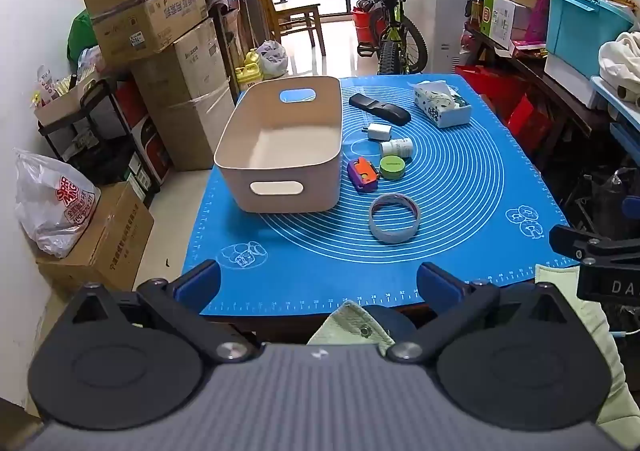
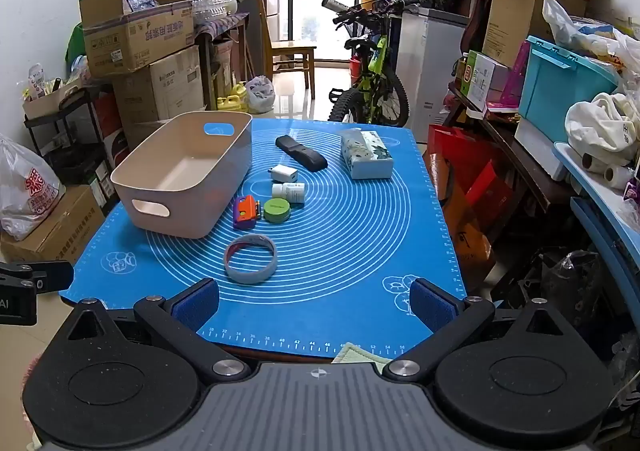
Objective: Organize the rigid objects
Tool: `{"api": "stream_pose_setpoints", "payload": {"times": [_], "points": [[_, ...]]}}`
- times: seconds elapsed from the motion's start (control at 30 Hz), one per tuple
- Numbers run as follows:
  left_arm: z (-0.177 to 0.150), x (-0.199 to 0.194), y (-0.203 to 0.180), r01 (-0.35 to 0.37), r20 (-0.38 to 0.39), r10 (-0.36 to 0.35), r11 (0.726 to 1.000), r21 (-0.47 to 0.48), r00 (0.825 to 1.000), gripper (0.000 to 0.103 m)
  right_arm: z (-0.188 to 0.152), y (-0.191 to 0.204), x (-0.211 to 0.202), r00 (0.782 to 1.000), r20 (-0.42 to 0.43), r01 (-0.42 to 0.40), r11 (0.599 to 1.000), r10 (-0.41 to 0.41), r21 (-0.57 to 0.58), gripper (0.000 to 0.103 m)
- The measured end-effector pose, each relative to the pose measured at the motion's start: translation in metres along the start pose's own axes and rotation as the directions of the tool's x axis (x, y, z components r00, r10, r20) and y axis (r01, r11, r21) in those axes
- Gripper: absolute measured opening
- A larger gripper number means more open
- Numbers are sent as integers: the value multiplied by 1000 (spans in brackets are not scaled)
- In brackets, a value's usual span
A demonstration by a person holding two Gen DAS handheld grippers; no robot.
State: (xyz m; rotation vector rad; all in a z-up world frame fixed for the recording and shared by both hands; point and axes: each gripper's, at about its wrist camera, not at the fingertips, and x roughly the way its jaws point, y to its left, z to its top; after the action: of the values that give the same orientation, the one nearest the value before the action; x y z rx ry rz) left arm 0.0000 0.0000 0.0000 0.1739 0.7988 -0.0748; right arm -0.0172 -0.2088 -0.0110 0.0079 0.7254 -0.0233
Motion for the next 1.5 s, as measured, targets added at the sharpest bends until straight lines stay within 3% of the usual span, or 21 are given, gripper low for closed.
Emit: {"api": "stream_pose_setpoints", "payload": {"times": [1.5], "points": [[-3,2,4,2,-1,-2,1000,-3,1000,103,-1,0,2,1000,-6,0,1000,0,-3,101]]}}
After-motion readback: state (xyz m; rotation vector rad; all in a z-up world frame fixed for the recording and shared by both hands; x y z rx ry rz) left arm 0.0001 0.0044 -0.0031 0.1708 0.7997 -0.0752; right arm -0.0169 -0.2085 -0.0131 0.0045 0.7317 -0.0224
